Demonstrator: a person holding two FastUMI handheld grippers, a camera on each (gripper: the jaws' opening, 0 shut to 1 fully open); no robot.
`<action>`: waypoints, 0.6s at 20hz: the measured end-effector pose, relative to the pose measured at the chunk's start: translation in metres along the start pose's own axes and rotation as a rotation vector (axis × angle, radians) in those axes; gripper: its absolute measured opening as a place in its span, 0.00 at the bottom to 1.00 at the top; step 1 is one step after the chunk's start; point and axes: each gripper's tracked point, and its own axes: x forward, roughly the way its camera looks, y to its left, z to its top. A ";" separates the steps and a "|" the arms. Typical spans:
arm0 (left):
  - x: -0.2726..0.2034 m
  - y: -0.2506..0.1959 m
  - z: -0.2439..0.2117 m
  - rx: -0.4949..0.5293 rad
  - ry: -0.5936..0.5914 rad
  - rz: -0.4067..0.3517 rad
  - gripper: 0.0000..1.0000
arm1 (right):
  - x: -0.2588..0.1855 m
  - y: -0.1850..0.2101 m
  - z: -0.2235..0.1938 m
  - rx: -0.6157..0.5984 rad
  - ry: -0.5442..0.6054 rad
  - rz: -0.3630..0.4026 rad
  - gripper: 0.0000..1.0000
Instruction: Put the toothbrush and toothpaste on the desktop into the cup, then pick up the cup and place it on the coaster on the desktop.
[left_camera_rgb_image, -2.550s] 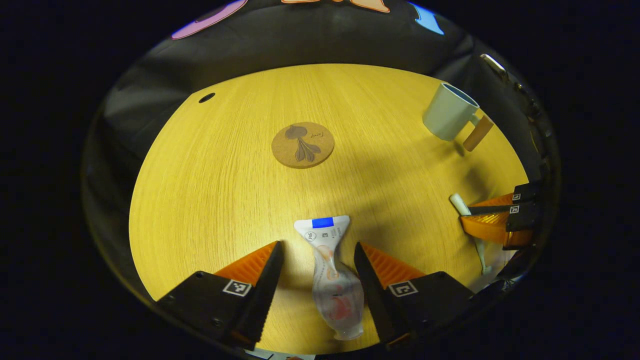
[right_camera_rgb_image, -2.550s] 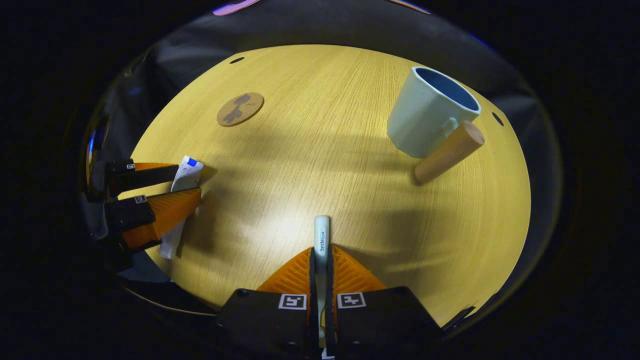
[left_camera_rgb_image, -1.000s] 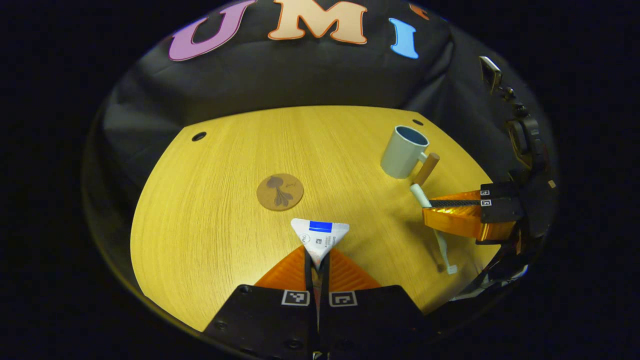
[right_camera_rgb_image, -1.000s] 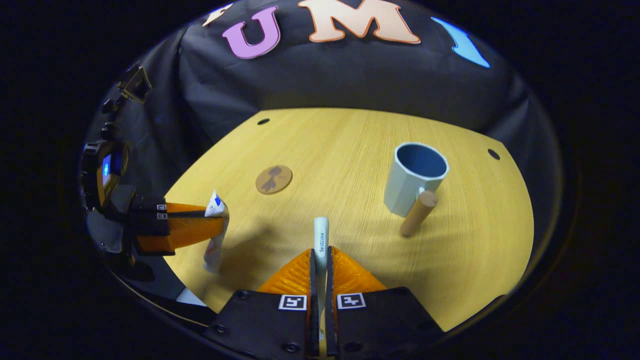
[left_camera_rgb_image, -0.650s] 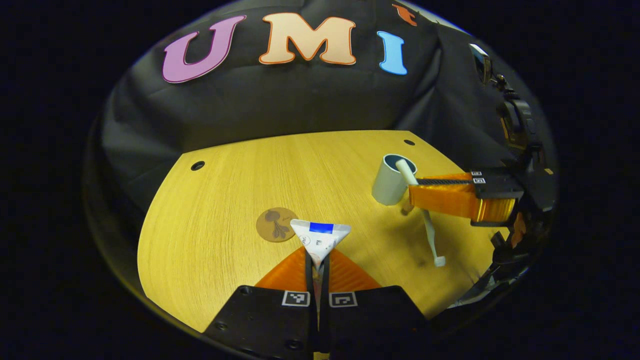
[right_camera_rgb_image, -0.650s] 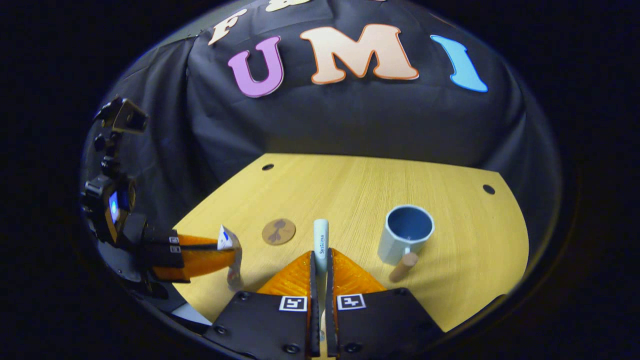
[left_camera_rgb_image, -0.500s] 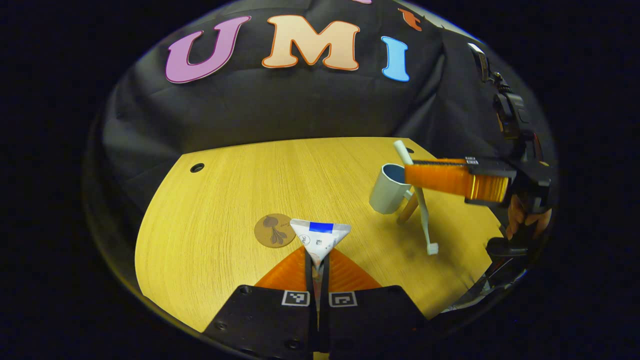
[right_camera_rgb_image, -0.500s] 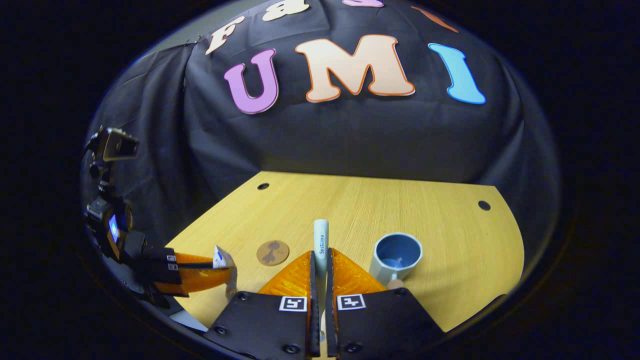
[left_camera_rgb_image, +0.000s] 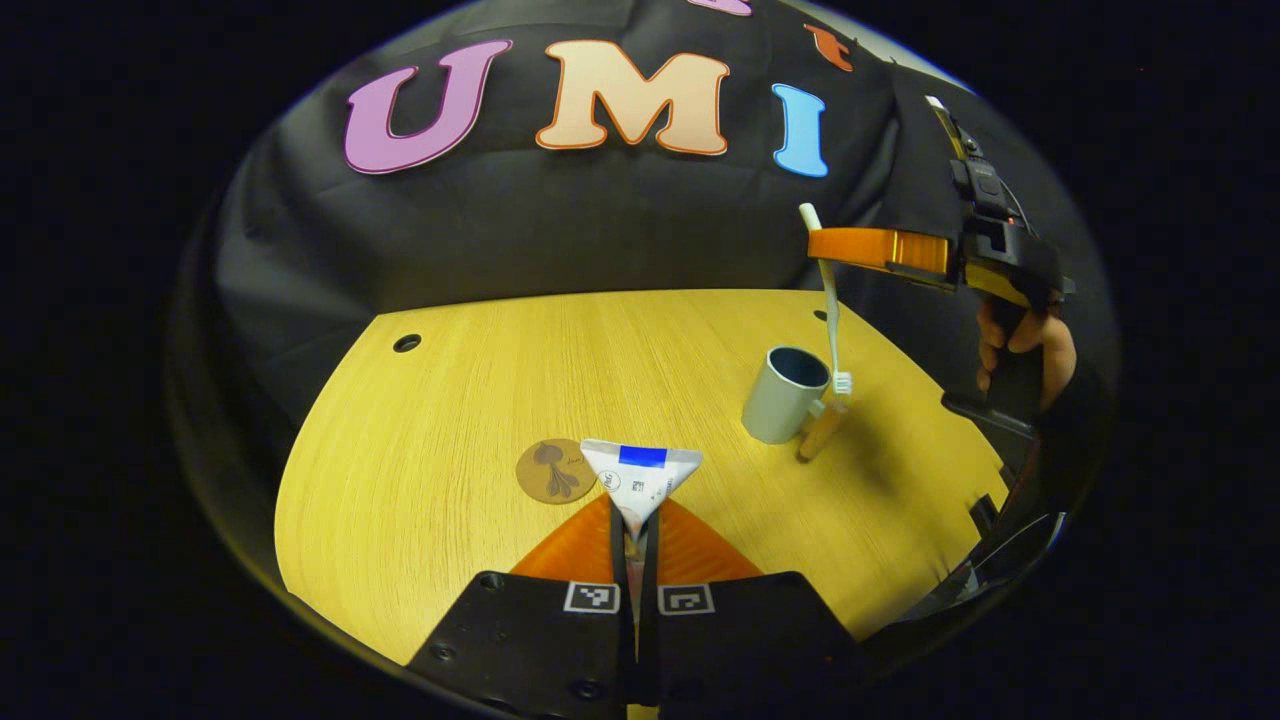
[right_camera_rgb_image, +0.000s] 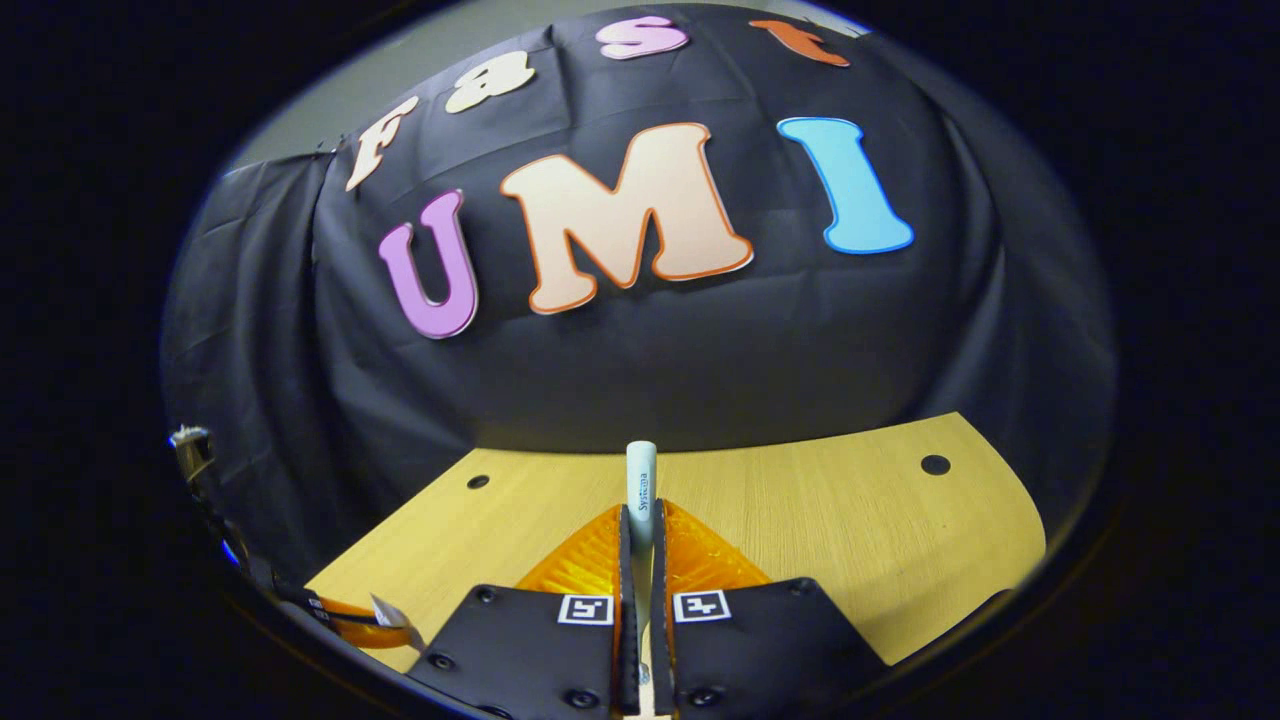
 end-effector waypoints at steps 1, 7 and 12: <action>-0.001 -0.001 0.000 0.000 -0.001 0.001 0.00 | 0.004 -0.007 0.003 0.027 -0.015 -0.010 0.07; -0.006 -0.004 0.007 -0.029 -0.026 0.025 0.00 | 0.035 -0.042 0.002 0.058 -0.045 -0.056 0.07; -0.010 -0.004 0.021 -0.051 -0.057 0.043 0.00 | 0.049 -0.055 -0.036 0.033 0.011 -0.078 0.10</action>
